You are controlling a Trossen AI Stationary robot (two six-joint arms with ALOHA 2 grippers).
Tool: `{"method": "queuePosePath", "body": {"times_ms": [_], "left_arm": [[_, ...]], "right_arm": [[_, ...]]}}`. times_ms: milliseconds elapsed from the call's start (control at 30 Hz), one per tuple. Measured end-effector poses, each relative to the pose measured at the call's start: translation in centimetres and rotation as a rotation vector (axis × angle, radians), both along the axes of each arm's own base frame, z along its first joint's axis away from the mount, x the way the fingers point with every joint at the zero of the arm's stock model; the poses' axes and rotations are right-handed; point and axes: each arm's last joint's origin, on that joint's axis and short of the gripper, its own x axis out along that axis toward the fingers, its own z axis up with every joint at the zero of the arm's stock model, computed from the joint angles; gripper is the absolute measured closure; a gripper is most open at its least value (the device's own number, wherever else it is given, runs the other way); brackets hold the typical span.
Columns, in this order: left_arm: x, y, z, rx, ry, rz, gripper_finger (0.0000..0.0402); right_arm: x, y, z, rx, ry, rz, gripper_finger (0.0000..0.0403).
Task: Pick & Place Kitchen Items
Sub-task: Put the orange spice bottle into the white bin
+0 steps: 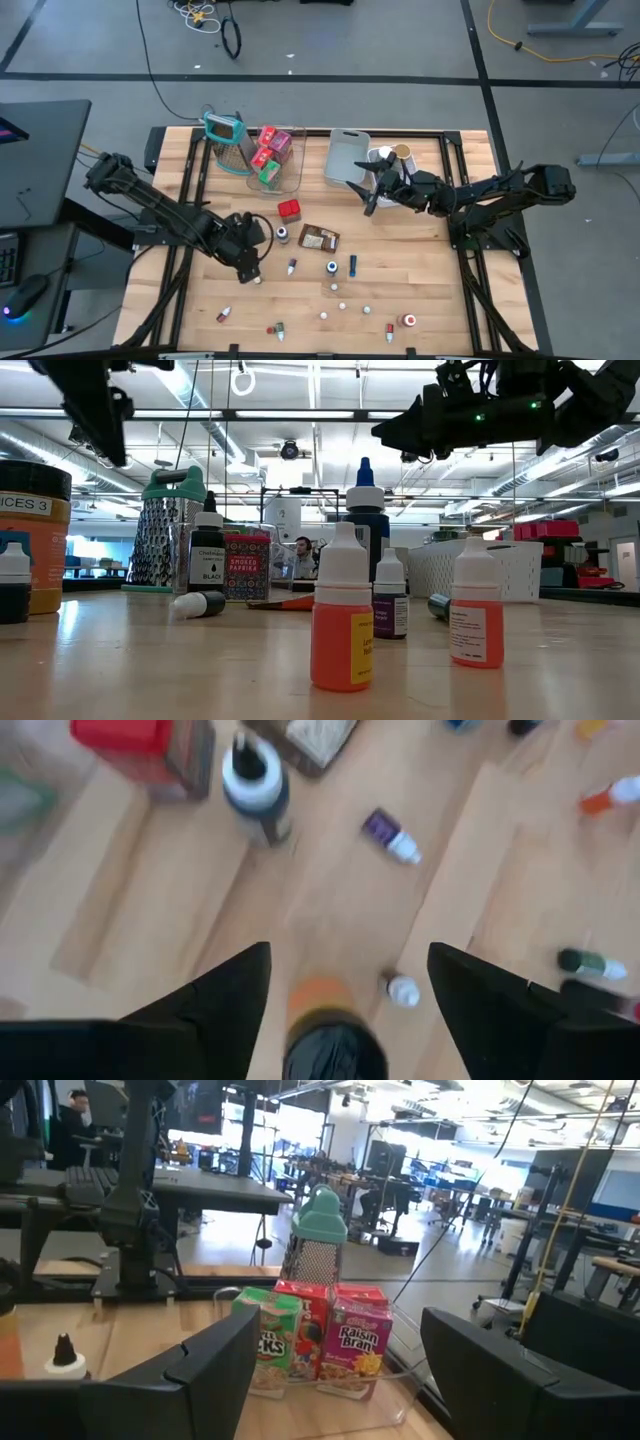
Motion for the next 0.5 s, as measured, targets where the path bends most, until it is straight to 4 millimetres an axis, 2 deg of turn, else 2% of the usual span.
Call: {"method": "queuePosePath", "body": {"times_ms": [200, 500], "left_arm": [[-0.3, -0.1, -0.9, -0.051, 0.049, 0.002, 0.009], [-1.6, -0.3, -4.2, -0.102, 0.151, 0.007, 0.0078]], "right_arm": [[0.0, 0.0, 0.0, 0.0, 0.002, 0.0, 0.0117], [0.0, 0.0, -0.1, 0.001, 0.008, 0.0, 0.0117]]}}
